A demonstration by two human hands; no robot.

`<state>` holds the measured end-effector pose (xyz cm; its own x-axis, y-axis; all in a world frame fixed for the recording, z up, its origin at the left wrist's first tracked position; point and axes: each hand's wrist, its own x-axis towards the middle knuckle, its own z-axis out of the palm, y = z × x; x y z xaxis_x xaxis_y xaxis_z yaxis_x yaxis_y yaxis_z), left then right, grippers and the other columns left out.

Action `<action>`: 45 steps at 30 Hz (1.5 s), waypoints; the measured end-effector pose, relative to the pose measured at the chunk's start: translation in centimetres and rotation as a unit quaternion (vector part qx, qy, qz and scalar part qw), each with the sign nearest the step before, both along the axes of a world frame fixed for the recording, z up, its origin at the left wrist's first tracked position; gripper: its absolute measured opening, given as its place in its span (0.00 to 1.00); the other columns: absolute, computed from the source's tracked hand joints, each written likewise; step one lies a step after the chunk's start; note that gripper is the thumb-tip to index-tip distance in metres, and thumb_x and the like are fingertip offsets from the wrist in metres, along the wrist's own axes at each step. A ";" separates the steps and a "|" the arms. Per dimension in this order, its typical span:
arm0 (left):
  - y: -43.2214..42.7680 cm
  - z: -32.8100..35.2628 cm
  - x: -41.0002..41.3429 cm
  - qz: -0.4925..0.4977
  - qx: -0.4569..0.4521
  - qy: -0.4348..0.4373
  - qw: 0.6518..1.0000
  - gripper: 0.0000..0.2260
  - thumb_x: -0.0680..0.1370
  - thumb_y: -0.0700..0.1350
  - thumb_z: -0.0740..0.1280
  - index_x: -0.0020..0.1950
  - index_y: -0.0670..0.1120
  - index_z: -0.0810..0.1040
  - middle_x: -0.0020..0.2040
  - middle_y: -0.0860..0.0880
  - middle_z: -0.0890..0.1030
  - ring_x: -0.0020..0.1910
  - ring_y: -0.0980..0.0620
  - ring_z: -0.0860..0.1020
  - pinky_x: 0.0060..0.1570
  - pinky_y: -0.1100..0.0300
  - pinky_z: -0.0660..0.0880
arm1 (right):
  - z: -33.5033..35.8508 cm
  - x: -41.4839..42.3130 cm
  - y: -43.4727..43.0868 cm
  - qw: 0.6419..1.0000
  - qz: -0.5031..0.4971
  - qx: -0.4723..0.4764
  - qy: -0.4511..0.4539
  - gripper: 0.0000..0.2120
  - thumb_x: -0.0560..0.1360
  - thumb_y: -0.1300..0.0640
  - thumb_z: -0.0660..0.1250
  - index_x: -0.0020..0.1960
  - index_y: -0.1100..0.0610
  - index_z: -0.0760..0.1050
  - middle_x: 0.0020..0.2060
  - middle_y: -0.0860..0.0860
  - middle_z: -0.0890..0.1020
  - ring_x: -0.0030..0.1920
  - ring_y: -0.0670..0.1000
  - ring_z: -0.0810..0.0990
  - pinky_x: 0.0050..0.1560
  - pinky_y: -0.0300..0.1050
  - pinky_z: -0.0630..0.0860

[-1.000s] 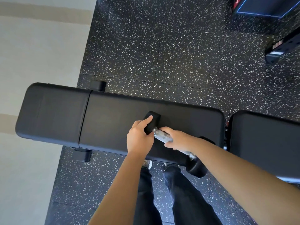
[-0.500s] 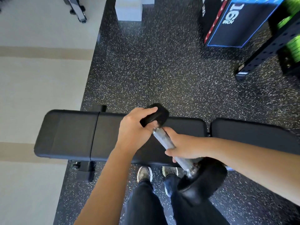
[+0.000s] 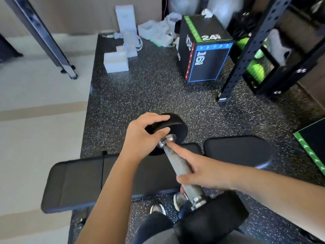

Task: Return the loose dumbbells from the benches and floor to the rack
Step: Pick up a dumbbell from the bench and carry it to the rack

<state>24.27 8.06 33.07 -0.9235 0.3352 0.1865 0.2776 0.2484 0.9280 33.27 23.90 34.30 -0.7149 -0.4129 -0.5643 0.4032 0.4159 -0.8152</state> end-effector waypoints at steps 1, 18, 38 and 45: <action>0.4 0.7 0.0 -0.013 0.002 0.007 1.000 0.18 0.67 0.34 0.73 0.46 0.57 0.79 0.46 0.58 0.79 0.46 0.67 0.75 0.49 0.76 0.67 | 0.4 0.5 0.0 1.000 -0.026 -0.015 0.002 0.41 0.75 0.64 0.64 0.71 0.33 0.44 0.62 0.59 0.75 0.45 0.54 0.83 0.56 0.56 0.77; 12.2 0.8 3.2 -0.357 -0.057 0.014 0.932 0.15 0.67 0.39 0.73 0.48 0.57 0.80 0.46 0.65 0.77 0.50 0.72 0.73 0.49 0.80 0.64 | 0.0 10.7 1.5 0.926 -0.377 0.019 0.029 0.36 0.72 0.68 0.61 0.66 0.35 0.53 0.43 0.50 0.76 0.32 0.50 0.81 0.38 0.45 0.80; 35.8 4.7 33.6 -0.668 -0.032 0.125 0.733 0.12 0.67 0.39 0.74 0.47 0.52 0.82 0.44 0.64 0.77 0.45 0.65 0.75 0.50 0.73 0.69 | 1.1 38.5 11.8 0.689 -0.713 0.108 0.075 0.36 0.70 0.67 0.63 0.65 0.34 0.54 0.56 0.59 0.75 0.32 0.56 0.76 0.37 0.52 0.75; 43.8 7.7 48.3 -0.721 0.036 0.126 0.680 0.13 0.67 0.37 0.73 0.47 0.51 0.81 0.45 0.59 0.79 0.48 0.60 0.77 0.52 0.67 0.71 | 3.9 51.1 17.8 0.613 -0.769 0.158 0.089 0.39 0.71 0.66 0.64 0.70 0.37 0.51 0.67 0.46 0.64 0.50 0.56 0.80 0.52 0.51 0.76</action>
